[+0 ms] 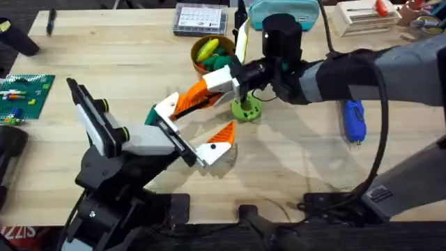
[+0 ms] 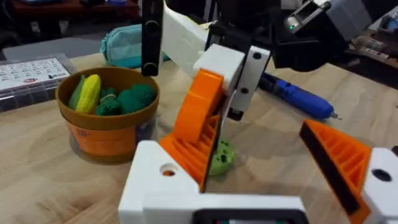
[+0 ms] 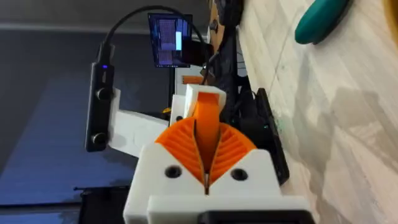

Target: Pick up the gripper from the table and insert it into the empty holder that is missing its gripper. Then pick up a screw, insert it into the mounting hole, and use the screwdriver to tighten it. Finally, clean up the table by picking up the vegetable and placing it into the bucket.

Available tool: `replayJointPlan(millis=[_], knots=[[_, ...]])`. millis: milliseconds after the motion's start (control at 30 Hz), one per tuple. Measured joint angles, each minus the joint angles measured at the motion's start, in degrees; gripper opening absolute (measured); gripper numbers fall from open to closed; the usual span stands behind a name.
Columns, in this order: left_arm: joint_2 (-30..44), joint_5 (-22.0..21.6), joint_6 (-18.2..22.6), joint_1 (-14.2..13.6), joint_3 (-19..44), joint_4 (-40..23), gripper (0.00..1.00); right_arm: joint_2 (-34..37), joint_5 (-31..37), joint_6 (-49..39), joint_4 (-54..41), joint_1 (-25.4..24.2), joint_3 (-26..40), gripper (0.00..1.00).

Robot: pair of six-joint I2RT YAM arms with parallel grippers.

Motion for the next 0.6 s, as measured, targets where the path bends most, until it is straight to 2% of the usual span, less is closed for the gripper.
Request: replayJointPlan(millis=[600], knots=[[0.0,-2.6,0.0,0.6,0.0,0.0,0.983,0.0,5.1,0.7,3.0,1.6,0.1,0.018]])
